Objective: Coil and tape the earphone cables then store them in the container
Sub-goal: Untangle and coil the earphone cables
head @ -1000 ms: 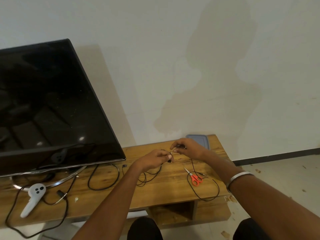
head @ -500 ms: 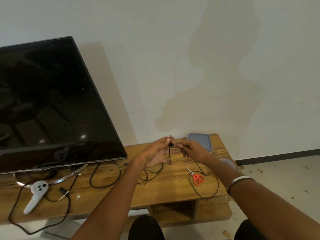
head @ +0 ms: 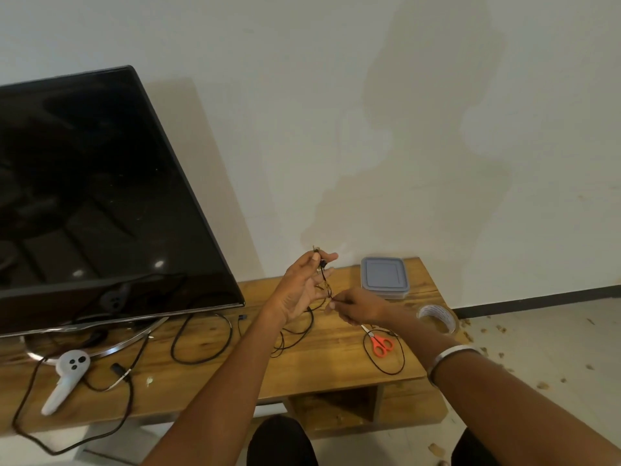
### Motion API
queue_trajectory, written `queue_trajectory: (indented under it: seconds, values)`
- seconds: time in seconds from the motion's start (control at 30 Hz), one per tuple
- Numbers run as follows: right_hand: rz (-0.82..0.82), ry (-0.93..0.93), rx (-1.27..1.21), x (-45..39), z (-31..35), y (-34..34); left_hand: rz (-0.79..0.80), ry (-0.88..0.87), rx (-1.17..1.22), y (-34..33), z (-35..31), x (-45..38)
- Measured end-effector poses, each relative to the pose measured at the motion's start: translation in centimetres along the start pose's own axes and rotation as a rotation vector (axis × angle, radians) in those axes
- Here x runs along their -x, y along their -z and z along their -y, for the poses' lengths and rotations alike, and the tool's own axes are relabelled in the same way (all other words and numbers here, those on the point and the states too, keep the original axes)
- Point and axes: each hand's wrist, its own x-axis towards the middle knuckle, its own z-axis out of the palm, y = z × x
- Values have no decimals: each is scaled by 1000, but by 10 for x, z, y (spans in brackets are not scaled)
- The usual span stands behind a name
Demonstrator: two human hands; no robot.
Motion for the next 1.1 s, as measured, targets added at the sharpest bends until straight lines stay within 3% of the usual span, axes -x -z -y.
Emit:
queue_trajectory:
  seconds: [0.1,0.2,0.5,0.87,1.1]
  values:
    - [82,17,15,3,4,1,-86,-41,-41,1,1,1]
    - [111,42,-2,5,8,0,-127,-62,-240,3,4,-1]
    - [70,115,-113,16,22,21,-79,-120,-770,20,14,2]
    - [-123,108,-310,12,18,51,68,65,-919,28,17,9]
    - [-103,107,-398,7,14,55,179,217,-901,20,19,10]
